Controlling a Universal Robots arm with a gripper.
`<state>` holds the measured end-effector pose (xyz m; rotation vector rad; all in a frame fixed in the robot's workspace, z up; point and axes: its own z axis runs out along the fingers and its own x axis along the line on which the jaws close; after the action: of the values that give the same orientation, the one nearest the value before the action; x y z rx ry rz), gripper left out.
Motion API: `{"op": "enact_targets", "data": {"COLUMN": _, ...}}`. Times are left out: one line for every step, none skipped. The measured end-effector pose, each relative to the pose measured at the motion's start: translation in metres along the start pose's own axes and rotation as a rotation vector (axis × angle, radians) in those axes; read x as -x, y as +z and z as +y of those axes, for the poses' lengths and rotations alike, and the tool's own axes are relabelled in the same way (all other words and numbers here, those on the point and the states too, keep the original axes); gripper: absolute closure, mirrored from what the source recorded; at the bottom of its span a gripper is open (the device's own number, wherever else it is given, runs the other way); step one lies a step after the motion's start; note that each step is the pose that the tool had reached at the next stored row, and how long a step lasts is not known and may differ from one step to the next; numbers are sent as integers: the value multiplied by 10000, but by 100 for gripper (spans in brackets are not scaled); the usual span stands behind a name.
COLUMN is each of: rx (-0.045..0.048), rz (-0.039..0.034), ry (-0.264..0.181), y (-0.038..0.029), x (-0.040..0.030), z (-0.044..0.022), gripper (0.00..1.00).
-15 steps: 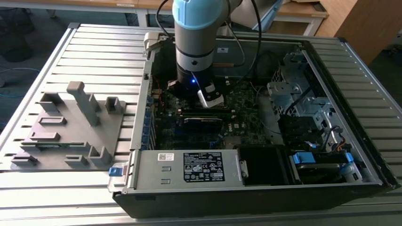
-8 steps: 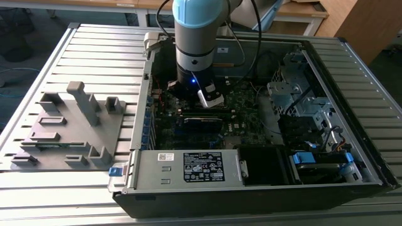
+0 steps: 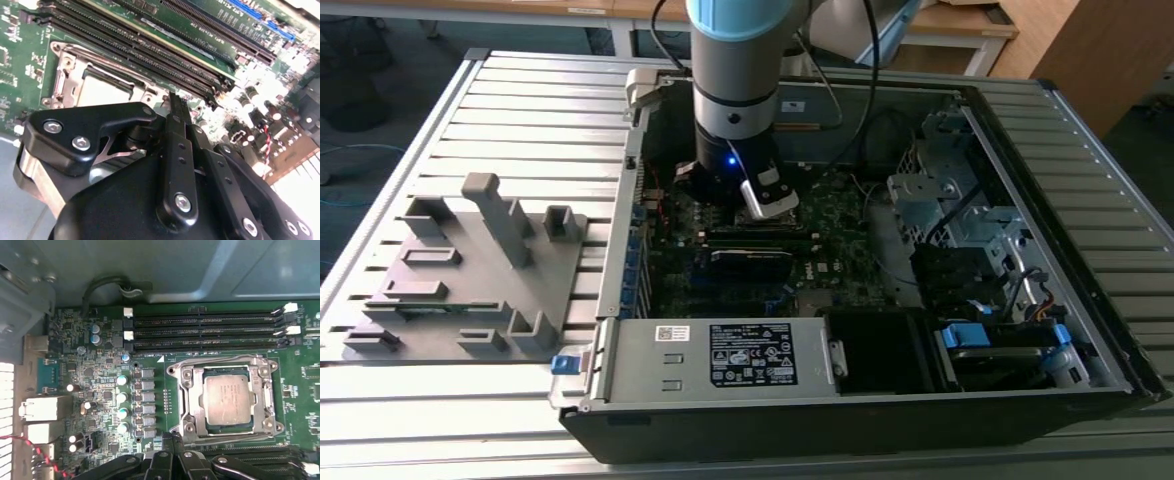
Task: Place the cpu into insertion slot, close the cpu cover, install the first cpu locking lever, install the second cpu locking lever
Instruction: 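Install the second cpu locking lever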
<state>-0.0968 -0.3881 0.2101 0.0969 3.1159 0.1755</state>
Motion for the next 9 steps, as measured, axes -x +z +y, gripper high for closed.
{"op": "enact_targets", "data": {"rx": 0, "rz": 0, "ry": 0, "y": -9, "x": 0, "z": 1, "gripper": 90}}
{"op": "enact_targets", "data": {"rx": 2, "rz": -1, "ry": 0, "y": -9, "x": 0, "z": 1, "gripper": 90}}
{"op": "enact_targets", "data": {"rx": 4, "rz": -2, "ry": 0, "y": -9, "x": 0, "z": 2, "gripper": 90}}
{"op": "enact_targets", "data": {"rx": 2, "rz": -1, "ry": 0, "y": -11, "x": 0, "z": 2, "gripper": 90}}
{"op": "enact_targets", "data": {"rx": 0, "rz": 0, "ry": 0, "y": -13, "x": 1, "z": 1, "gripper": 90}}
{"op": "enact_targets", "data": {"rx": 0, "rz": 0, "ry": 0, "y": -13, "x": 2, "z": 2, "gripper": 90}}
{"op": "enact_targets", "data": {"rx": -2, "rz": 2, "ry": -2, "y": -13, "x": 9, "z": 6, "gripper": 90}}
{"op": "enact_targets", "data": {"rx": -3, "rz": 0, "ry": -1, "y": -12, "x": 21, "z": 14, "gripper": 90}}
{"op": "enact_targets", "data": {"rx": -6, "rz": -1, "ry": 0, "y": -10, "x": 33, "z": 25, "gripper": 90}}
